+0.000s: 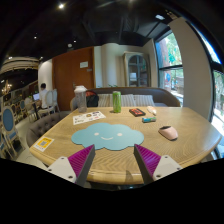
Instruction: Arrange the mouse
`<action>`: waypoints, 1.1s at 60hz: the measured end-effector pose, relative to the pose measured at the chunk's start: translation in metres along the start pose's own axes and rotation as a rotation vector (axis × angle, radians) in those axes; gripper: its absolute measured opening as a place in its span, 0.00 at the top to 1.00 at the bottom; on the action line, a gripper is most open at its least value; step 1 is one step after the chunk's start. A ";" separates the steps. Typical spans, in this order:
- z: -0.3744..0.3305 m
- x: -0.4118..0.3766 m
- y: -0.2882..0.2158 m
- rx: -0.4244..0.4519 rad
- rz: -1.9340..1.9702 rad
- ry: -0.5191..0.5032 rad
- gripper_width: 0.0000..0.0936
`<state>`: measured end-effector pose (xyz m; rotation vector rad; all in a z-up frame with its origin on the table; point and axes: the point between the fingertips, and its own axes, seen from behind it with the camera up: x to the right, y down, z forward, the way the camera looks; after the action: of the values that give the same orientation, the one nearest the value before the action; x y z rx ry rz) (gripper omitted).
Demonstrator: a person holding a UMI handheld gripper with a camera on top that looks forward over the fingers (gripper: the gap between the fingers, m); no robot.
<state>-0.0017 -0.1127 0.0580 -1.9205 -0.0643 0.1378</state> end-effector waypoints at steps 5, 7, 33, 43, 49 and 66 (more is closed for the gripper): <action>0.000 0.004 0.000 0.004 0.003 0.007 0.13; 0.000 0.007 0.000 0.006 0.006 0.010 0.14; 0.013 0.172 -0.004 -0.021 -0.014 0.233 0.14; 0.036 0.242 -0.004 -0.070 -0.027 0.307 0.14; 0.056 0.258 0.004 -0.121 -0.018 0.286 0.14; 0.102 0.285 0.012 -0.209 -0.030 0.279 0.15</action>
<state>0.2673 0.0103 -0.0063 -2.1289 0.0820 -0.1637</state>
